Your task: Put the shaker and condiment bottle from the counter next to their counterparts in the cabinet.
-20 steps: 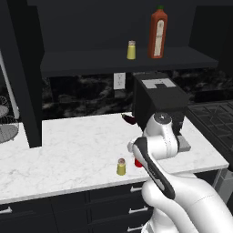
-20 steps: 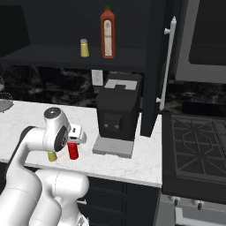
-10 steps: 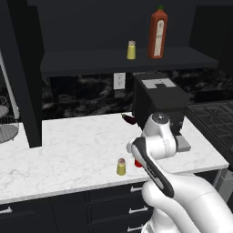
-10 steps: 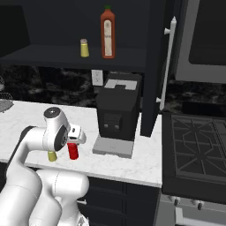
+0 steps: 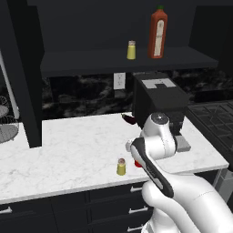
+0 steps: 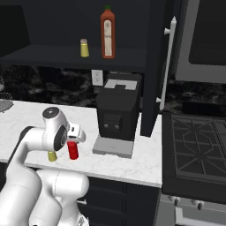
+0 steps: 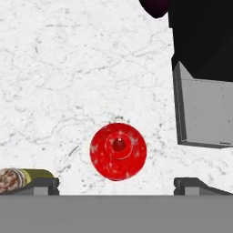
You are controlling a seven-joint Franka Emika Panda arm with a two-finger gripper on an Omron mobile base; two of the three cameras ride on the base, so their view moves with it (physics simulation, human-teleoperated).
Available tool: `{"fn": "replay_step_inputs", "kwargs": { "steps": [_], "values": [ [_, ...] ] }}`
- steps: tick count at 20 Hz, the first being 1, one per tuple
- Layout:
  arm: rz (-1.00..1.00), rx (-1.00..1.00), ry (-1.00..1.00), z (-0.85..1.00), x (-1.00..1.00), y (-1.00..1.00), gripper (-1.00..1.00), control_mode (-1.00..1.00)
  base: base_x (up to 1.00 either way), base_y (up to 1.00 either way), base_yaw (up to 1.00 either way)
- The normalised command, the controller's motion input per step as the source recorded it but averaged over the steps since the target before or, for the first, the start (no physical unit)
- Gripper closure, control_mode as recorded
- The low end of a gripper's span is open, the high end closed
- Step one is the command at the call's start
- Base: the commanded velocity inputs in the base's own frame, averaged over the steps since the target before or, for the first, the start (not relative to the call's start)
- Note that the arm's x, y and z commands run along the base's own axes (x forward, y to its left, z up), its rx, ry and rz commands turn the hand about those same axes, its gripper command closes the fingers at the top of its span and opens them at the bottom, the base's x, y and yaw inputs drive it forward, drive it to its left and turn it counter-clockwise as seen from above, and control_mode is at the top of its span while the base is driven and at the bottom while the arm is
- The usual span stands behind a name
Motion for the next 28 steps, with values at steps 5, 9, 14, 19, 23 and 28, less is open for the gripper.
{"fn": "replay_step_inputs", "kwargs": {
  "steps": [5,9,14,19,23,28],
  "values": [
    [0.00,-0.01,-0.13,-0.15,0.00,0.00,-1.00,-1.00,0.00,0.00,0.00],
    [0.00,0.00,-0.08,-0.20,0.00,0.00,-1.00,-1.00,0.00,0.00,0.00],
    [0.00,0.00,-0.03,-0.24,0.00,0.00,-1.00,-1.00,0.00,0.00,0.00],
    [0.00,0.00,-0.10,-0.15,-0.09,0.00,-1.00,-1.00,0.00,0.00,0.00],
    [0.00,0.00,-0.16,-0.13,-0.24,0.00,-1.00,-1.00,0.00,0.00,0.00],
    [0.00,0.00,-0.19,-0.15,-0.36,0.00,-1.00,-1.00,0.00,0.00,0.00]
  ]
}}
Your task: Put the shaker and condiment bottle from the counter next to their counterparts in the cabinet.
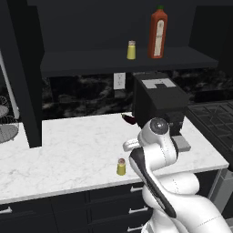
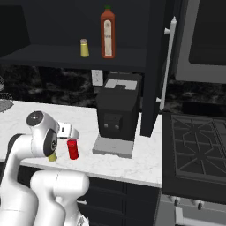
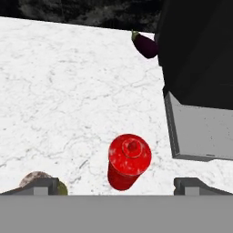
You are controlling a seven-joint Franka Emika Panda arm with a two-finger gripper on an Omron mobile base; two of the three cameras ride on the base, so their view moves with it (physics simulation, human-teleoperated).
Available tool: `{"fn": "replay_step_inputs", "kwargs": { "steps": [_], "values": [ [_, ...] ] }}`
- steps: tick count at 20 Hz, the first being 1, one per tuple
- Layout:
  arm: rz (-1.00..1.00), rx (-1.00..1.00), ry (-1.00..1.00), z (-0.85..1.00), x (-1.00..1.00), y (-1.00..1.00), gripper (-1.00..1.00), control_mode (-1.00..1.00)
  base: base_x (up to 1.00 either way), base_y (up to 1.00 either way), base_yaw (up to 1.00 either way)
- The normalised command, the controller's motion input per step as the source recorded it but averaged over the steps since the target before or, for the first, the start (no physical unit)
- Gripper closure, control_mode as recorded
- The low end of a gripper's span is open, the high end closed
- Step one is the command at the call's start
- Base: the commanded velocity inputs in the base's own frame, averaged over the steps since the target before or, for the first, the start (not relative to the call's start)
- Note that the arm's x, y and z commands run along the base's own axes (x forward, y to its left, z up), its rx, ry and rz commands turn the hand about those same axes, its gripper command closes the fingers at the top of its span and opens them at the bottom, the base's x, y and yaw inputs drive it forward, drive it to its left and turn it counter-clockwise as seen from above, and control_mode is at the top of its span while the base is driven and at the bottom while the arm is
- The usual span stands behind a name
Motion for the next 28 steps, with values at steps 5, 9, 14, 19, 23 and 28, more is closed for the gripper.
{"fn": "replay_step_inputs", "kwargs": {
  "steps": [5,9,14,19,23,28],
  "values": [
    [0.00,0.00,-0.14,-0.21,-0.29,-0.03,-1.00,-1.00,0.00,0.00,0.00],
    [0.00,0.00,-0.11,-0.23,-0.19,-0.11,-1.00,-1.00,0.00,0.00,0.00],
    [0.00,0.00,-0.11,-0.28,-0.20,-0.17,-1.00,-1.00,0.00,0.00,0.00],
    [0.00,0.00,-0.14,-0.38,-0.27,-0.21,-1.00,-1.00,0.00,0.00,0.00],
    [0.00,0.03,-0.13,-0.48,-0.23,-0.24,-1.00,-1.00,0.00,0.00,0.00],
    [0.00,0.09,-0.13,-0.44,-0.08,-0.31,-1.00,-1.00,0.00,0.00,0.00]
  ]
}}
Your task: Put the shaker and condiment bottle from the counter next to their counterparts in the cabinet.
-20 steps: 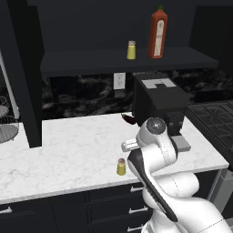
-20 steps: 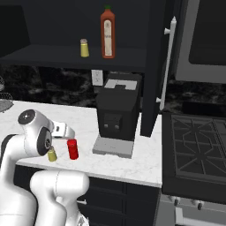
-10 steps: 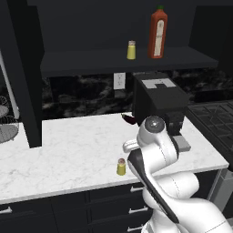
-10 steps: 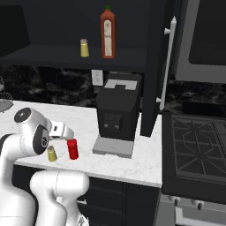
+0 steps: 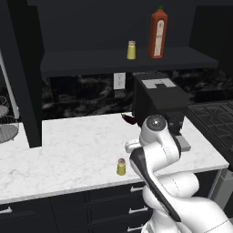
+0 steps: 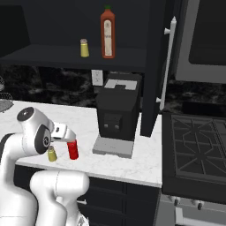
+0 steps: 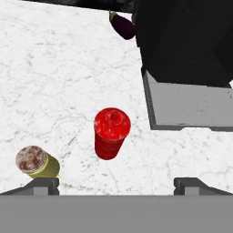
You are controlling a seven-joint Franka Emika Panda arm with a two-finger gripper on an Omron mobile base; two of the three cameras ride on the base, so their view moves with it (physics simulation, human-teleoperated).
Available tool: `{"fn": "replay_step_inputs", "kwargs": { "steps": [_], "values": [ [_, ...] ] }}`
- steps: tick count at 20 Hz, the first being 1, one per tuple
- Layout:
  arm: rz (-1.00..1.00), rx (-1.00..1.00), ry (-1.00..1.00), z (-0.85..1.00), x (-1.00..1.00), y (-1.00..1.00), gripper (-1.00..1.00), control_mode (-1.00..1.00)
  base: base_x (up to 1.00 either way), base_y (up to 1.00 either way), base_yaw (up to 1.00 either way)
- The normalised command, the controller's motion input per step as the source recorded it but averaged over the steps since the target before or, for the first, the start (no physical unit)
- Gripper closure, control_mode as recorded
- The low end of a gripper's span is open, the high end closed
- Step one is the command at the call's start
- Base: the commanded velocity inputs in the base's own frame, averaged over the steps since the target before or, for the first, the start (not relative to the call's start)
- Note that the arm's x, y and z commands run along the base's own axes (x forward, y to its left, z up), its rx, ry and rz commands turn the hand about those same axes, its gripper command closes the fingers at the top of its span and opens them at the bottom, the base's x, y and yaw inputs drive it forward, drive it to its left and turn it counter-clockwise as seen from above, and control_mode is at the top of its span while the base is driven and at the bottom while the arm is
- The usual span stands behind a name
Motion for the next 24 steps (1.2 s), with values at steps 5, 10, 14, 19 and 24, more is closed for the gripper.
{"fn": "replay_step_inputs", "kwargs": {
  "steps": [5,10,14,19,24],
  "values": [
    [0.00,0.09,-0.16,-0.39,0.00,-0.33,-1.00,-1.00,0.00,0.00,0.00],
    [0.01,0.00,-0.18,-0.42,0.00,-0.07,-1.00,-1.00,0.00,0.00,0.00],
    [0.04,0.01,-0.12,-0.56,-0.03,0.00,-1.00,-1.00,0.00,0.00,0.00],
    [0.04,0.05,-0.07,-0.57,0.00,0.00,-1.00,-1.00,0.00,0.00,0.00],
    [0.02,0.01,-0.10,-0.46,0.00,-0.09,-1.00,-1.00,0.00,0.00,0.00]
  ]
}}
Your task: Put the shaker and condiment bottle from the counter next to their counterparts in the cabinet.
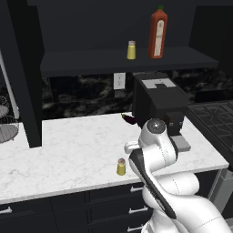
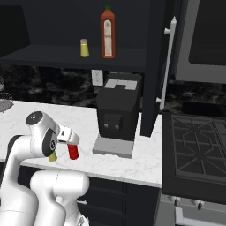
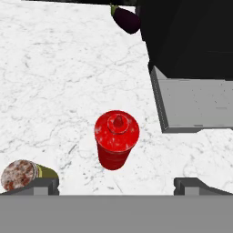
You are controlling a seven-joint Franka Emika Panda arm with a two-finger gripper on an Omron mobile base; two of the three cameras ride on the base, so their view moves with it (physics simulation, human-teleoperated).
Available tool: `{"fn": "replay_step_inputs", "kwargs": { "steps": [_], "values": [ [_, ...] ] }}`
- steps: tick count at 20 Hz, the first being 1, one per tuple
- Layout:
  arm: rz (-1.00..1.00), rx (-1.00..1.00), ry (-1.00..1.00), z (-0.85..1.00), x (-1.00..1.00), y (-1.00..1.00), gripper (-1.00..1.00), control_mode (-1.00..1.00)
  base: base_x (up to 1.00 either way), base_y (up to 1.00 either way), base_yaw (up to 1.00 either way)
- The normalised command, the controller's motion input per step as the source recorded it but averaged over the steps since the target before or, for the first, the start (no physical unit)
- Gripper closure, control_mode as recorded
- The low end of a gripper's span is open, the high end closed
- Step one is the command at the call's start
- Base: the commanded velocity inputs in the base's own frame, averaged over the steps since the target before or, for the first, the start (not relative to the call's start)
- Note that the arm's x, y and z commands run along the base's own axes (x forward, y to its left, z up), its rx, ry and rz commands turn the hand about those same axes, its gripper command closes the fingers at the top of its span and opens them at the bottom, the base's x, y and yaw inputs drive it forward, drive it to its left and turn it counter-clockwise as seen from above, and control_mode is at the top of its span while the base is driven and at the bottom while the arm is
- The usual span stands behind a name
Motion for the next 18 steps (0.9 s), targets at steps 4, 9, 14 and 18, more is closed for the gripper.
{"fn": "replay_step_inputs", "kwargs": {
  "steps": [4,9,14,18],
  "values": [
    [0.04,0.00,-0.17,-0.38,0.00,-0.10,-1.00,-1.00,0.00,0.00,0.00],
    [0.06,0.00,-0.16,-0.43,0.00,-0.23,-1.00,-1.00,0.00,0.00,0.00],
    [0.06,0.01,-0.16,-0.49,0.00,-0.40,-1.00,-1.00,0.00,0.00,0.00],
    [0.07,0.00,-0.17,-0.50,0.00,-0.35,-1.00,-1.00,0.00,0.00,0.00]
  ]
}}
